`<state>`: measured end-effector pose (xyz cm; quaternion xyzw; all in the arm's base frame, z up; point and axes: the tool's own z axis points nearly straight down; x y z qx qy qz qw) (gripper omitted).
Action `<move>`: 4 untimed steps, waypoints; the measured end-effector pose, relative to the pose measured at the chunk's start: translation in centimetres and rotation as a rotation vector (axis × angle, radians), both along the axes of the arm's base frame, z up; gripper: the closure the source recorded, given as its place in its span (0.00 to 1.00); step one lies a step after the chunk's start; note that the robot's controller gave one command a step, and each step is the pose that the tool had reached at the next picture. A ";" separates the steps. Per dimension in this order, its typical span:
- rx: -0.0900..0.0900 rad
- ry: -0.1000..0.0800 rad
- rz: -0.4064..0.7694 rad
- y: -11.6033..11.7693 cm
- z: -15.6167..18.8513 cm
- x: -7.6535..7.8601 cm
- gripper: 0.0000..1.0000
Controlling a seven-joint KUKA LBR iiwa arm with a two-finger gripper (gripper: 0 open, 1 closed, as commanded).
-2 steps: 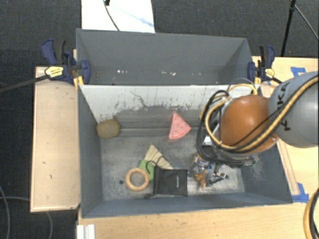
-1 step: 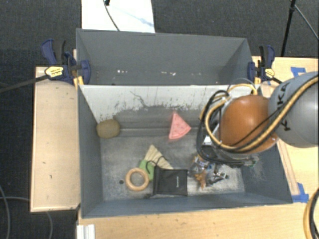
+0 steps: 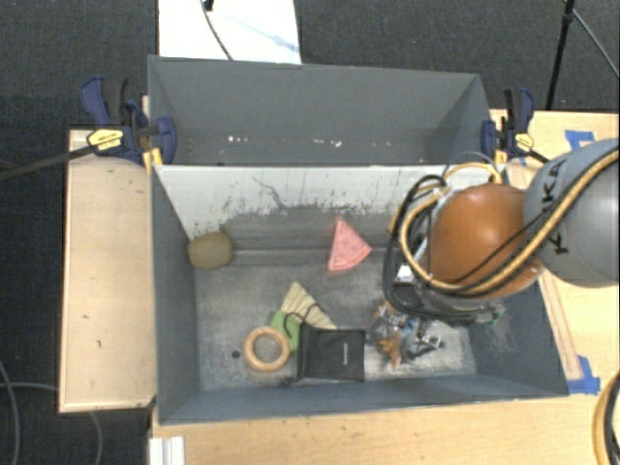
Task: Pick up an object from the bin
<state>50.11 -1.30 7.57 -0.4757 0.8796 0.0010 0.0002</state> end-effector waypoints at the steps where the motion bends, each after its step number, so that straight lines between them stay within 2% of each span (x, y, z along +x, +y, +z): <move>1: 0.000 0.008 -0.003 0.0 2.0 -0.2 1.00; 3: 0.000 -0.004 -0.006 0.0 5.3 0.0 1.00; 4: -0.001 -0.004 -0.007 0.0 6.0 0.0 1.00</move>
Offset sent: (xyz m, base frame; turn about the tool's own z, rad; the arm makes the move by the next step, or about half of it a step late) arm -0.0001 0.0000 0.0739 0.0000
